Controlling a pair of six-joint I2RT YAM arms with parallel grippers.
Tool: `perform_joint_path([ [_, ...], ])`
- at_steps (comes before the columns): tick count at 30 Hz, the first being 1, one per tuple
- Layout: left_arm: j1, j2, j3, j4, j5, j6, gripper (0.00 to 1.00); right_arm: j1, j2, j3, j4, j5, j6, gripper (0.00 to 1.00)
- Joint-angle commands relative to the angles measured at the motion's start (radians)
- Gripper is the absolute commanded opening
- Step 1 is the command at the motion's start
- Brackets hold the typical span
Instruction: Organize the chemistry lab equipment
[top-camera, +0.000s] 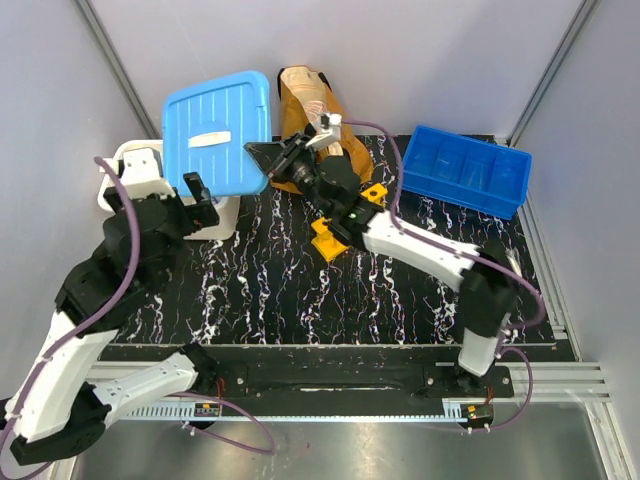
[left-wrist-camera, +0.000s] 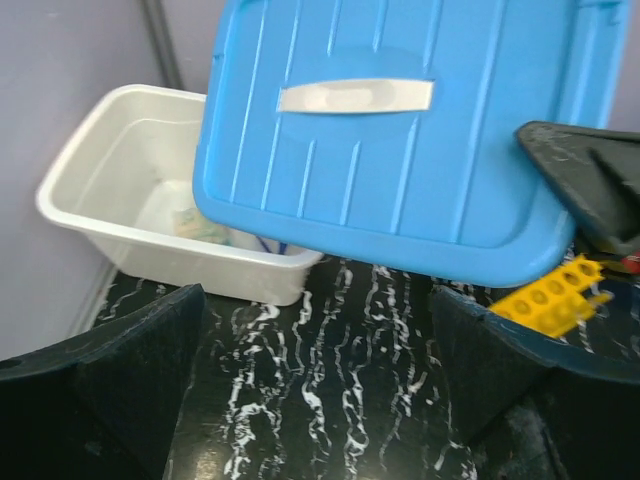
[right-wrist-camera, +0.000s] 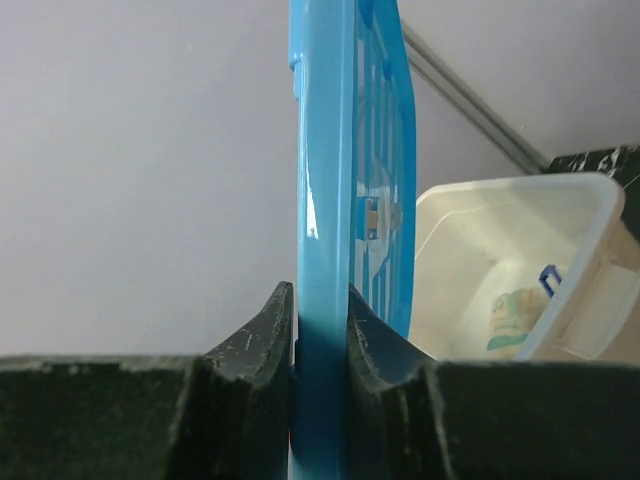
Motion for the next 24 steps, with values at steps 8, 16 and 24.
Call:
perform_joint_path([
  [8,0.448,0.141,0.029,0.097,0.241,0.032,0.99,-0.049,0.444,0.387,0.294,-0.199,0.449,0.0],
  [16,0.637,0.198,0.001,0.123,0.281,0.029,0.99,-0.058,0.64,0.587,0.247,-0.22,0.658,0.0],
  [24,0.661,0.148,-0.022,0.161,0.236,0.109,0.99,-0.058,0.858,0.887,0.081,-0.229,0.733,0.0],
])
